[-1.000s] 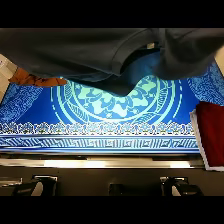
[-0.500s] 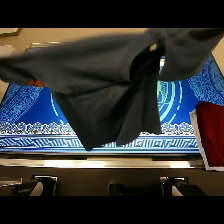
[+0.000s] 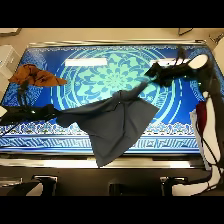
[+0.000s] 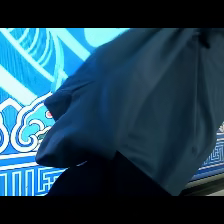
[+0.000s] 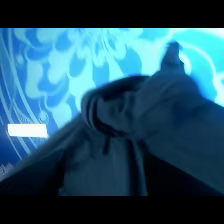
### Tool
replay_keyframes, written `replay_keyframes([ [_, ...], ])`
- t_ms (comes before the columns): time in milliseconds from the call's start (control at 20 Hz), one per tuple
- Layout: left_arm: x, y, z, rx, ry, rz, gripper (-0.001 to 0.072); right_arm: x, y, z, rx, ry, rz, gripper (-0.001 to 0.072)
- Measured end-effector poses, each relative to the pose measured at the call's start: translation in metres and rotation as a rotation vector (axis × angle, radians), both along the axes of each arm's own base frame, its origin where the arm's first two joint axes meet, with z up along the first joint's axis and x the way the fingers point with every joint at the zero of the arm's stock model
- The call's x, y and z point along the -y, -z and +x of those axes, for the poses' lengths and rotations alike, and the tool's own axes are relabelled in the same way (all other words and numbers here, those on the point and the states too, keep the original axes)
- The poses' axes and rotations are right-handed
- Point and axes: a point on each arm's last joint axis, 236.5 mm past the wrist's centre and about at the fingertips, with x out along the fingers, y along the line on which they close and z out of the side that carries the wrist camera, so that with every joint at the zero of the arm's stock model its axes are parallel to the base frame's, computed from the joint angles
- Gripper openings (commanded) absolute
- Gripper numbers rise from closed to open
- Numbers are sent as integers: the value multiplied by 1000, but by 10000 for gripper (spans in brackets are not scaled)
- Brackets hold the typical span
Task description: Fold the clothes and pants, and hang the long-sleeved shirts on hangers.
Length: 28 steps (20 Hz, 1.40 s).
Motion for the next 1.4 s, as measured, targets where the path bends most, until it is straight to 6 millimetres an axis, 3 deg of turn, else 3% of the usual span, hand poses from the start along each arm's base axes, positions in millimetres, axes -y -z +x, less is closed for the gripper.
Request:
replay_keyframes([
  [150,-1,11,4,-5,-3,7,28,-5,54,-79,-277,-236,-103,597],
  [200,-2,12,5,-4,-6,8,28,-9,68,-110,-354,-307,-132,646],
  [300,-3,14,8,3,-12,12,28,-18,92,-162,-459,-389,-165,656],
  [450,-4,16,10,11,-9,18,28,-45,130,-237,-565,-431,-143,681],
  [600,-4,16,10,13,-6,20,28,-83,150,-289,-598,-441,-52,686],
  [750,-4,16,11,16,-6,22,28,-112,161,-303,-569,-402,-8,685],
  [1050,-4,16,11,25,6,29,28,-168,163,-290,-468,-261,86,663],
  [1100,-4,16,11,27,8,30,28,-176,164,-292,-461,-257,88,601],
  [1150,-4,16,11,28,8,31,28,-183,166,-295,-453,-257,86,470],
  [1200,-4,16,11,29,10,32,27,-190,168,-299,-448,-259,84,160],
  [1250,-4,16,11,30,11,32,28,-194,171,-304,-441,-267,71,37],
  [1400,-5,15,12,43,25,41,27,-205,163,-301,-394,-293,79,36],
])
